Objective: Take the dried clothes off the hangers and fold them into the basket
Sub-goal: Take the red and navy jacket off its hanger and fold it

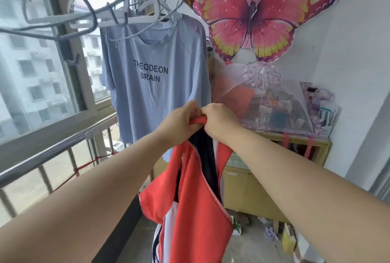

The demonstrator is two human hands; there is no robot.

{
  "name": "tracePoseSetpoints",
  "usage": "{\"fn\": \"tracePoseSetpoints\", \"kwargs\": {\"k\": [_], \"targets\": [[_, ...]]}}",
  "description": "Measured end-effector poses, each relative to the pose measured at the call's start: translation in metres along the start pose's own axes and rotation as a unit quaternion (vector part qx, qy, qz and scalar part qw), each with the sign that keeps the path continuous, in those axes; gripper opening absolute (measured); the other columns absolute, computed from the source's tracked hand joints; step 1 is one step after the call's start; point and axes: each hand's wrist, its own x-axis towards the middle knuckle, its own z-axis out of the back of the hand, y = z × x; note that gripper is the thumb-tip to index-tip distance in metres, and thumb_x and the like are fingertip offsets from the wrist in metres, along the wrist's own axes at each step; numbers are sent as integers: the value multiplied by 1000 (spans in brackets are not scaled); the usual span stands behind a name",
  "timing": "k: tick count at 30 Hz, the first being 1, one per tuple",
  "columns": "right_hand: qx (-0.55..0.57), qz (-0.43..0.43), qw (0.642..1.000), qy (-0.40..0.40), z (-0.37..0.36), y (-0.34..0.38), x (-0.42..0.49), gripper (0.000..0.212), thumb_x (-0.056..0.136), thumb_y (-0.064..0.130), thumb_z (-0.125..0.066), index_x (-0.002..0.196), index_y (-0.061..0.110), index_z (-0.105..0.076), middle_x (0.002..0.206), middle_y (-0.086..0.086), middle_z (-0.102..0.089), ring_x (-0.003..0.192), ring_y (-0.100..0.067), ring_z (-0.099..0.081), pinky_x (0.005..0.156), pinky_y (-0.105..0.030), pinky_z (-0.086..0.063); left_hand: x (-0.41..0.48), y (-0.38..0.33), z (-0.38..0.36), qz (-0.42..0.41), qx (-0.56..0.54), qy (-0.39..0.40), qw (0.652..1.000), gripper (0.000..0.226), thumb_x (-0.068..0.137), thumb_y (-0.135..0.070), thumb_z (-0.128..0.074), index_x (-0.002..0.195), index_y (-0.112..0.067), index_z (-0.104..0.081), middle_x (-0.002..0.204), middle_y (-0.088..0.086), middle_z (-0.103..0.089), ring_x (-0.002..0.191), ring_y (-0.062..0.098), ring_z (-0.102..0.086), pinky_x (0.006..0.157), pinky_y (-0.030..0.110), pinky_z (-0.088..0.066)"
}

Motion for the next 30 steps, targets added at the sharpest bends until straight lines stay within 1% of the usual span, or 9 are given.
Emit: {"fn": "tracePoseSetpoints", "kwargs": {"k": [3, 7, 9, 12, 17, 21, 25, 27, 30], "targets": [[-27, 3, 1000, -11, 6, 4, -3, 30, 78, 3, -48, 91, 21, -69, 100, -5, -59, 95, -33, -58, 80, -36, -48, -25, 17, -12, 50, -53, 48, 996, 24, 78, -11, -65, 92, -19, -48, 74, -11, -58, 64, 10, -55, 63, 21, -43], [8, -22, 999, -46, 11, 8, -4, 35, 76, 1, -46, 85, 24, -71, 98, -7, -55, 94, -35, -57, 82, -38, -49, -73, 55, -51, 122, 85, 118, 982, 23, 72, -17, -63, 93, -22, -54, 78, -8, -61, 79, 20, -60, 66, 24, -45], [16, -27, 998, -58, 14, 10, -2, 36, 76, 0, -46, 82, 24, -71, 96, -7, -53, 93, -34, -57, 82, -38, -49, -91, 73, -70, 182, 76, 98, 975, 29, 68, -19, -65, 96, -22, -57, 92, -2, -62, 89, 23, -61, 74, 29, -47], [7, -14, 998, -54, 19, 11, -2, 34, 75, -1, -45, 72, 27, -64, 92, -3, -48, 92, -33, -55, 79, -36, -48, -99, 86, -78, 283, 47, 0, 958, 34, 67, -14, -68, 97, -21, -53, 100, -1, -49, 91, 23, -55, 72, 29, -39], [-55, -29, 998, 1, 20, -7, -5, 34, 74, -5, -44, 71, 26, -58, 96, -6, -57, 93, -31, -57, 70, -28, -38, -85, 102, -62, 241, 49, -49, 968, 15, 82, -14, -62, 97, -14, -66, 93, 8, -67, 92, 29, -61, 73, 34, -43], [-66, -76, 991, 88, 7, -34, -13, 33, 74, -5, -52, 69, 27, -60, 90, -5, -61, 89, -28, -60, 68, -26, -41, -70, 113, -46, 294, 22, -41, 955, 19, 91, -17, -57, 109, -14, -61, 103, 12, -68, 97, 31, -62, 72, 31, -42], [66, -125, 963, 228, -7, -57, -30, 36, 74, -8, -68, 98, 19, -66, 96, -4, -65, 87, -22, -60, 67, -27, -48, -54, 116, -27, 330, 83, 0, 940, 25, 91, -24, -59, 113, -13, -59, 112, 13, -64, 104, 32, -59, 73, 29, -38], [166, -150, 940, 257, -14, -60, -37, 41, 72, -16, -59, 99, 15, -62, 98, -10, -64, 83, -21, -57, 68, -33, -49, -47, 114, -20, 331, 65, 26, 941, 24, 92, -20, -57, 113, -9, -62, 105, 16, -65, 98, 33, -61, 76, 31, -44], [241, -147, 932, 226, -29, -58, -41, 43, 68, -16, -38, 86, 17, -57, 94, -18, -58, 74, -19, -43, 58, -28, -31, -45, 116, -14, 347, -87, 60, 932, 22, 92, -8, -51, 109, -6, -66, 93, 20, -63, 85, 31, -59, 77, 38, -51]]}}
